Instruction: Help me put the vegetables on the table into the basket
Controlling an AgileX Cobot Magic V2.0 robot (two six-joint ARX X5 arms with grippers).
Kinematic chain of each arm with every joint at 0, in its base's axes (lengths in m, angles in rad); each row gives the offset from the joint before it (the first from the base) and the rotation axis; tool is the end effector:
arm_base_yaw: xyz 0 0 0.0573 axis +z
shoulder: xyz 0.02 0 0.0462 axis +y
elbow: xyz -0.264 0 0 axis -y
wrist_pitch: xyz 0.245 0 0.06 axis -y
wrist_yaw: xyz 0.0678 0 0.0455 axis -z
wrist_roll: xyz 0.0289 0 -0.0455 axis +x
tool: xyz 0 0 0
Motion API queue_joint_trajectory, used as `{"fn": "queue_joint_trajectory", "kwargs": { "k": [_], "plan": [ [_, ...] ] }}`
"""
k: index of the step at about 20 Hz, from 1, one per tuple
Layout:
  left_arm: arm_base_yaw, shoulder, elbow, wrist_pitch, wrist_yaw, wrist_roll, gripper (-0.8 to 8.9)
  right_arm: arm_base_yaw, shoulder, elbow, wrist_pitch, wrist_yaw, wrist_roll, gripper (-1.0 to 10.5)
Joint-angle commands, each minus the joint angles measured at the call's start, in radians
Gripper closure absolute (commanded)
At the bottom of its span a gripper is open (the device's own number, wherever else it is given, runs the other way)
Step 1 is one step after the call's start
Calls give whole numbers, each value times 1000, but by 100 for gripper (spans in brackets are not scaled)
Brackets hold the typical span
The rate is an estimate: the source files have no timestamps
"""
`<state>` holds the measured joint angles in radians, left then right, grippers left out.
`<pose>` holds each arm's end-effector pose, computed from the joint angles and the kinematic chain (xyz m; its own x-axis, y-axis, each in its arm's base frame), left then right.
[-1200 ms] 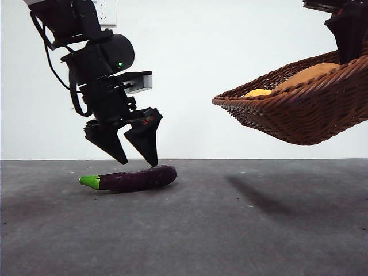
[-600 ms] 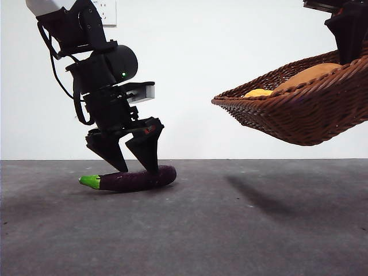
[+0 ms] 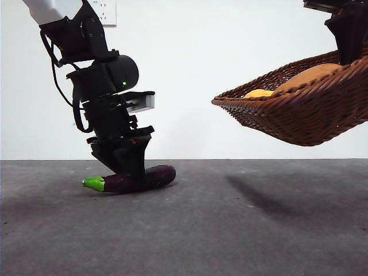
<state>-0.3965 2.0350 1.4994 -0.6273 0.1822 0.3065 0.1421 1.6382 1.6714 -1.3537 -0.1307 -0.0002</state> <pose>0.3833 -0.1661 0.1778 0.2899 -0.3178 -0.9028 0.6808 0.7314 -0.0389 0.3009 0.0469 0.3416 0.2246 0.1638 -0.9606 -0.1726 0.9769 0.1262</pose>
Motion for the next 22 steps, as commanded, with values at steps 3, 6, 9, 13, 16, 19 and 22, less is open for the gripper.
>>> {"fn": "queue_joint_trajectory", "kwargs": {
  "k": [3, 6, 9, 13, 16, 19, 22],
  "plan": [
    [2, -13, 1, -35, 11, -70, 826, 0, 8, -7, -19, -11, 0, 955],
    [16, -87, 2, -53, 135, -173, 826, 1, 8, -7, -20, -11, 9, 955],
    [21, -199, 2, -53, 340, -320, 826, 1, 9, -7, -21, -11, 26, 955],
    [-24, -371, 2, -36, 425, -502, 825, 2, 9, -7, -21, -11, 54, 955],
    [-119, -463, 2, 30, 420, -591, 817, 10, 9, -7, -22, -41, 68, 955],
    [-217, -465, 2, 74, 397, -646, 817, 17, 9, -7, 5, -140, 68, 955],
    [-287, -428, 2, 76, 347, -700, 814, 36, 9, -7, 21, -219, 68, 955]
  ]
}}
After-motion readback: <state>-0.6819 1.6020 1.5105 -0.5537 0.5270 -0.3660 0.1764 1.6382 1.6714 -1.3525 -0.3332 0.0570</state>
